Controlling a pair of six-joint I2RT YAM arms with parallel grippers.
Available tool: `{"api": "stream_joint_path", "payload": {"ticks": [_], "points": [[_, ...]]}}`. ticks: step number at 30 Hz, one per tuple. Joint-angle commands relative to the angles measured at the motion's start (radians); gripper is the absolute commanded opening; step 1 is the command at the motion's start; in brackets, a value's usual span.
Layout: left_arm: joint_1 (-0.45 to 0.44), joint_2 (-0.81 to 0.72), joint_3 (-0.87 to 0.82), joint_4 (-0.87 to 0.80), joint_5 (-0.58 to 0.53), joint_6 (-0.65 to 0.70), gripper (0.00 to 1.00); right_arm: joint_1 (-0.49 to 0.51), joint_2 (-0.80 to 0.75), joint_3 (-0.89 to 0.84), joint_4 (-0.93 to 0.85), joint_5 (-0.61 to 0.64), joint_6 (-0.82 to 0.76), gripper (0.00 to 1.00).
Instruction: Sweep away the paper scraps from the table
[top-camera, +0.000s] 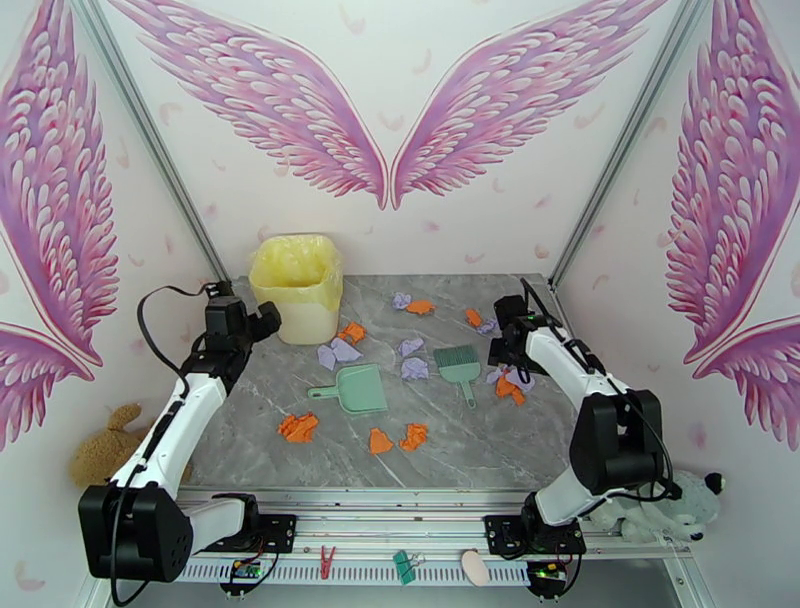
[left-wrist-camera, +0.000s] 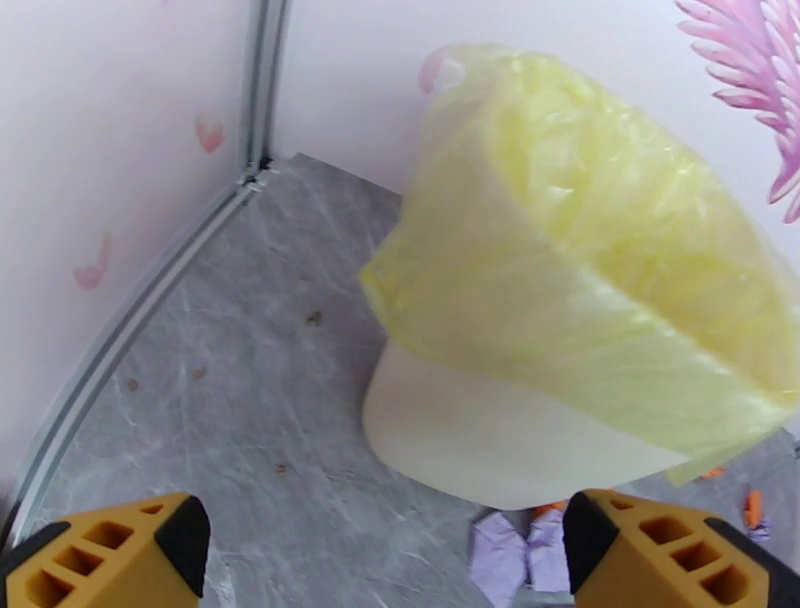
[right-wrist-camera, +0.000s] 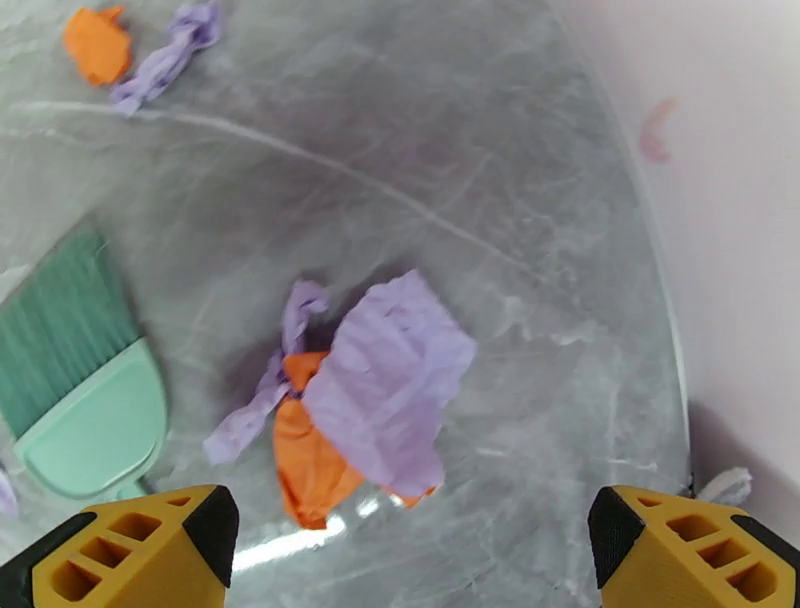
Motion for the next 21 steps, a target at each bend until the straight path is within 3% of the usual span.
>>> {"api": "stream_joint_path", "payload": {"ticks": [1, 3, 7, 12, 17, 21], "points": [[-0.005, -0.028, 0.065, -0.200, 0.153, -0.049, 0.99, 0.009, -0.115, 0.002, -0.017, -0.291, -0.067, 0.99], [-0.005, -0.014, 0.095, -0.234, 0.209, -0.044, 0.99, 0.009, -0.131, -0.030, 0.012, -0.393, -0.074, 0.99], [-0.019, 0.044, 0.168, -0.299, 0.251, -0.083, 0.99, 0.014, -0.109, -0.098, 0.053, -0.454, -0.087, 0.99], [-0.074, 0.091, 0.192, -0.326, 0.256, -0.141, 0.99, 0.068, -0.026, -0.104, 0.063, -0.423, -0.181, 0.92], [-0.131, 0.133, 0.176, -0.348, 0.270, -0.142, 0.99, 0.116, 0.066, -0.084, 0.090, -0.407, -0.217, 0.91], [-0.183, 0.183, 0.168, -0.348, 0.289, -0.127, 0.99, 0.117, 0.165, -0.058, 0.105, -0.405, -0.204, 0.81]]}}
